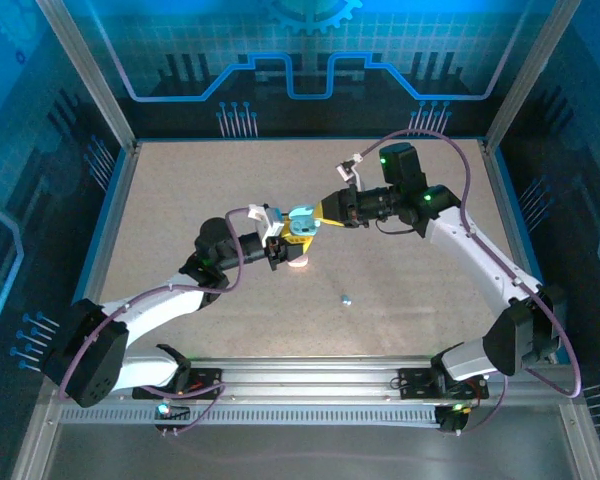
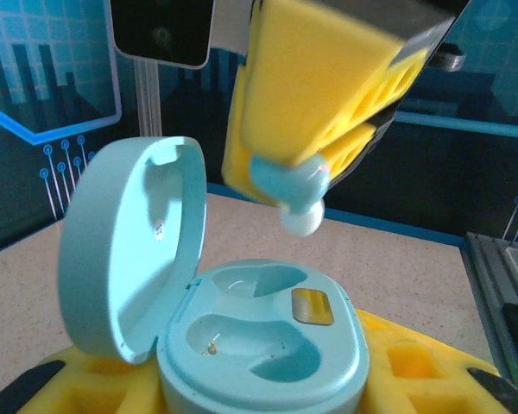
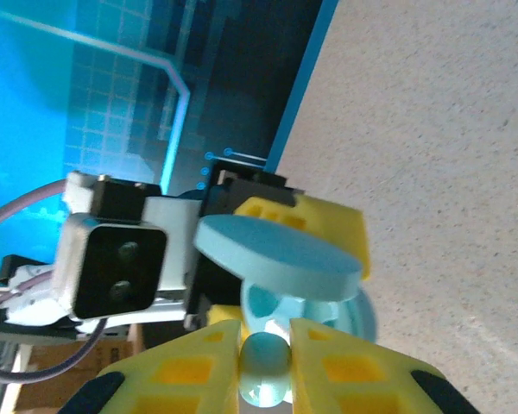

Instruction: Insert the wireless bluetooth earbuds into the charging case

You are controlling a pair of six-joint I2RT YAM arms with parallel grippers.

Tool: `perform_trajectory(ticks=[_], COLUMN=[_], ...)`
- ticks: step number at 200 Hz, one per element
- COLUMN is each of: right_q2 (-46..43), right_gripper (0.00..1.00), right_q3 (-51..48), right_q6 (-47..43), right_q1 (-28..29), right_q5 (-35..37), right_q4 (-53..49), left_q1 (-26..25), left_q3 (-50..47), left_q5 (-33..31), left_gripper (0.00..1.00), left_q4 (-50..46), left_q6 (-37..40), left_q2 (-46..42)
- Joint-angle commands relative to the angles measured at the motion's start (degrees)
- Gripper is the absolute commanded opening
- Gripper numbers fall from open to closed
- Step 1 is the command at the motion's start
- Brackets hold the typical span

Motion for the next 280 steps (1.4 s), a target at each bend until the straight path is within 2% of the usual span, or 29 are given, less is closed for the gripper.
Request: perform_trajectory(ticks=[1, 62, 172, 220, 280], right_q2=[-1.60, -1.07, -3.98, -2.41, -1.33], right_gripper=[0.20, 0.20, 0.19, 0.19, 0.20], right_q3=[-0.29, -0.23, -0.64, -0.83, 0.30], right_q6=[-3.32, -3.84, -2.52, -3.65, -7.94], right_q1=[0.75, 1.94, 2.59, 3.54, 4.23], right_q5=[3.21, 3.22, 4.52, 5.50, 10.10], right_q4=[-1.12, -0.17, 2.27, 0.78, -4.46], left_q1=[-0.52, -0.80, -0.98, -1.01, -1.13], left_q3=[1.99, 1.99, 1.90, 1.90, 1.81], left_q5=[3.00, 3.71, 1.99, 2.26, 2.83], left_gripper=[0.30, 0.30, 0.30, 0.30, 0.30], left_q4=[3.42, 6.21, 3.62, 5.34, 6.26], left_q6=[-0.28, -2.45, -0.82, -2.04, -2.90], left_q2=[0.13, 1.09, 0.41, 0.44, 0.04])
